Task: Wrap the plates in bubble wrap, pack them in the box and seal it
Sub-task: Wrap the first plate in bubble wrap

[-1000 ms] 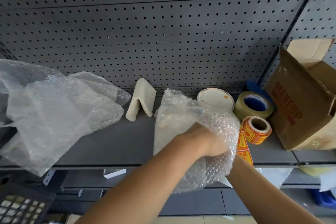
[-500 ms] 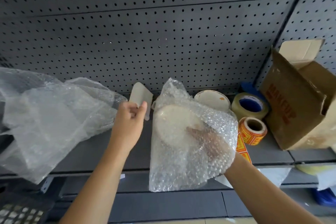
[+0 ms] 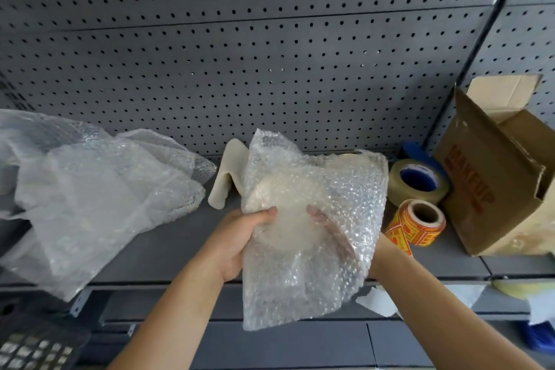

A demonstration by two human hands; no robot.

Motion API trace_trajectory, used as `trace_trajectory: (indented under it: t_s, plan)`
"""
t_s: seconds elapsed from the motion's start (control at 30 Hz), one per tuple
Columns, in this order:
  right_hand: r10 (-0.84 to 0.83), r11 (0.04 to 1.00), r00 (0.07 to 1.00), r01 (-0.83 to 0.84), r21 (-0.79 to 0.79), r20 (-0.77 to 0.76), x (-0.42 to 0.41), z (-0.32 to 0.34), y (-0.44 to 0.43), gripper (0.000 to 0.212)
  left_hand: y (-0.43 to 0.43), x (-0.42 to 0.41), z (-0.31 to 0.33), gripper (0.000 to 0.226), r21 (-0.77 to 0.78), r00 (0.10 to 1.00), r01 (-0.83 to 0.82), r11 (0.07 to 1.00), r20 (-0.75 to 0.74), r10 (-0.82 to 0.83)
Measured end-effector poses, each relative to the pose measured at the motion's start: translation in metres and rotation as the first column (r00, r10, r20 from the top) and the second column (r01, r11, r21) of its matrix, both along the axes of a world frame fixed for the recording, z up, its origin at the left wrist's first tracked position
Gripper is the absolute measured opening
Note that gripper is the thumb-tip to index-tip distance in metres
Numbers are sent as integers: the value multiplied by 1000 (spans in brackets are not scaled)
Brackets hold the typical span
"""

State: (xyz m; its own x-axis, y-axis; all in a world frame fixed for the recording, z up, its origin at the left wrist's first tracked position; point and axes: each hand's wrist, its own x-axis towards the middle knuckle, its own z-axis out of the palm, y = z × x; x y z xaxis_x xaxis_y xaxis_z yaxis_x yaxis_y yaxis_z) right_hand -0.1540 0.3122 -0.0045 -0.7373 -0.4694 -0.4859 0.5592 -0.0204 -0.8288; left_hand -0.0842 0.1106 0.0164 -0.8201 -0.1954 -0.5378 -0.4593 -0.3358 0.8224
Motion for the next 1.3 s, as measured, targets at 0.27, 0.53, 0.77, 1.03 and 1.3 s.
trace_trajectory:
  t_s: [0.27, 0.53, 0.77, 1.03, 1.3]
  plan:
    - [-316, 948, 930, 305, -89, -189, -14, 29, 58, 45, -10, -5, 3, 21, -74, 976, -200, 977, -107, 192]
    - [244, 970, 198, -44, 240, -949, 79, 89, 26, 27, 4, -7, 10, 13, -178, 938, -315, 932, -208, 277]
    - [432, 856, 412, 92, 508, -802, 37, 46, -1, 50, 8, -2, 21, 28, -77, 931, -295, 952, -249, 268]
    - [67, 990, 871, 1, 139, -487, 13, 67, -6, 33, 10, 8, 34, 36, 77, 951, -167, 983, -249, 181]
    - [-22, 984, 998, 12, -176, -52, 12, 73, -6, 47, 21, 9, 43, 33, 71, 966, -70, 995, -244, 85]
